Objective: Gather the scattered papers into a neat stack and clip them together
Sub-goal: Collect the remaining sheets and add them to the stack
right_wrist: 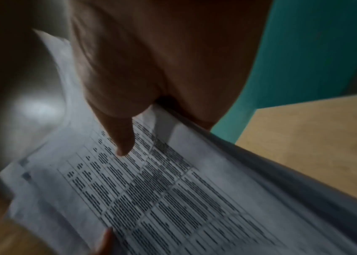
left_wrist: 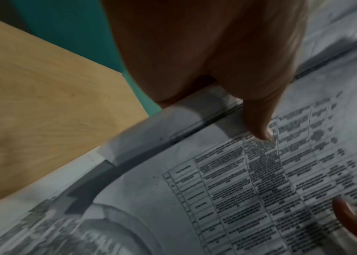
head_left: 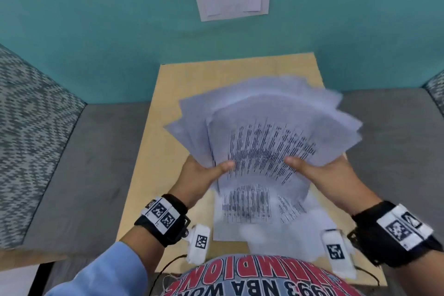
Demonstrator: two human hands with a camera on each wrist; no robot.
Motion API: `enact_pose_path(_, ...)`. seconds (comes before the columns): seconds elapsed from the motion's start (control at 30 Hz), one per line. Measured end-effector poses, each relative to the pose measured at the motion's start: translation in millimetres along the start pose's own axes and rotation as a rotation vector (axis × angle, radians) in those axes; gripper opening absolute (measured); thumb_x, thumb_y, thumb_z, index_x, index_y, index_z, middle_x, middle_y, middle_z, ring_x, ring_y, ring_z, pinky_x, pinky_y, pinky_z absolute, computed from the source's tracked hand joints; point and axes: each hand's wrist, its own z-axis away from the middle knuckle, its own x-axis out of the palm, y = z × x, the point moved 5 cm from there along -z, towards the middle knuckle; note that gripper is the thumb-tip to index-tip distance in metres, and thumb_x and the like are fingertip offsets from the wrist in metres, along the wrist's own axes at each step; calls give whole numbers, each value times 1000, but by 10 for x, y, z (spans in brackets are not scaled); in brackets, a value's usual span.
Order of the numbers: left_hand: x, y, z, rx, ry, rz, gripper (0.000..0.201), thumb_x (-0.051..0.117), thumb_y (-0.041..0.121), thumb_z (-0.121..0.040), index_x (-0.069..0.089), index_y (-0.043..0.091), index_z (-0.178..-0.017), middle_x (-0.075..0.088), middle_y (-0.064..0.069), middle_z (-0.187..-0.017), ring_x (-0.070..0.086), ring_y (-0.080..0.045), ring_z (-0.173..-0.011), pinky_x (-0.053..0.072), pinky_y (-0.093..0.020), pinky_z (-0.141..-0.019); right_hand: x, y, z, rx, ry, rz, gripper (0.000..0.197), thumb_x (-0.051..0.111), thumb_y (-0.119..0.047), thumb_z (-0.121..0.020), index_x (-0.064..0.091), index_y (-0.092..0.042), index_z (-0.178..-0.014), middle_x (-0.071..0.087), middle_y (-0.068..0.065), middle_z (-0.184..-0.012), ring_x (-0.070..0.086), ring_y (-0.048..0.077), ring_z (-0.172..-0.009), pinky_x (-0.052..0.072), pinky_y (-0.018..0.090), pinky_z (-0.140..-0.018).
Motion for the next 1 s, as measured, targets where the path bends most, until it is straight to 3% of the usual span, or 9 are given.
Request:
enact_pose_path(0.07, 19, -209, 11, -38, -12, -62, 51, 88, 8, -84, 69, 11, -131, 79, 0, -125, 74, -18, -120, 59, -40, -105, 65, 270, 77, 64, 16, 120, 16, 83, -26, -82, 72, -27, -95, 80, -20, -77, 77, -5, -79, 60, 13, -77)
enact_pose_path(0.13, 46, -394, 39, -83, -47, -138, 43, 87, 9, -86, 72, 17, -126, 80, 1, -122, 75, -15, -117, 58, -43, -107, 31, 703, 86, 79, 44, 163, 21, 86, -31, -80, 77, -29, -99, 83, -6, -96, 78, 19, -97, 62, 35, -89)
enact_pose_path(0.23, 50, -495, 79, -75, -51, -241, 33, 84, 12, -90, 76, 32, -116, 81, 7, -116, 75, -7, -111, 59, -37, -101, -17, 1101, 47, 138, 123, 185, 19, 85, -41, -82, 79, -31, -97, 80, 9, -94, 73, 34, -83, 53, 33, -76)
enact_pose_path(0.4, 6, -299, 36, -39, 28, -145, 32, 84, 7, -88, 80, 36, -101, 83, 14, -105, 77, -6, -104, 61, -33, -94, -107, 933, -66, 63, 178, 160, 51, 81, -46, -82, 70, 4, -82, 66, 13, -64, 56, 26, -56, 44, 27, -65)
enact_pose_path(0.5, -17, -149, 26, 10, 17, -101, 33, 86, 4, -85, 77, 21, -112, 83, 9, -109, 78, -7, -105, 62, -22, -88, -135, 771, -104, 6, 160, 97, 16, 86, -18, -83, 76, -11, -94, 79, -12, -75, 73, 1, -70, 53, 15, -72)
enact_pose_path(0.6, -96, -150, -19, 24, 29, -146, 27, 86, 6, -86, 78, 17, -109, 84, 0, -108, 78, -10, -103, 59, -24, -92, -145, 896, -151, 14, 172, 107, 29, 87, -16, -83, 77, -23, -108, 83, -10, -98, 78, 20, -102, 60, 32, -89)
enact_pose_path(0.77, -159, -37, -33, 48, 86, -118, 23, 83, 2, -88, 81, 10, -109, 84, -1, -105, 79, -12, -99, 61, -29, -91, -170, 793, -120, -47, 216, 125, 15, 83, -22, -88, 78, -28, -101, 83, -10, -95, 79, 17, -98, 61, 36, -90)
enact_pose_path(0.9, -227, 88, -8, 98, 37, -157, 26, 85, 1, -85, 77, 4, -109, 83, 0, -104, 77, -12, -93, 62, -27, -87, -173, 794, -48, -107, 169, 89, 30, 86, -10, -84, 77, -22, -110, 82, -4, -105, 76, 13, -99, 59, 24, -89)
enact_pose_path(1.0, -285, 177, -5, 134, 22, -272, 24, 89, 7, -83, 77, 15, -102, 79, 12, -97, 71, -6, -89, 57, -25, -87, -146, 907, -14, -40, 160, 124, 22, 83, -9, -87, 79, -12, -108, 83, -10, -91, 78, 12, -91, 56, 11, -76)
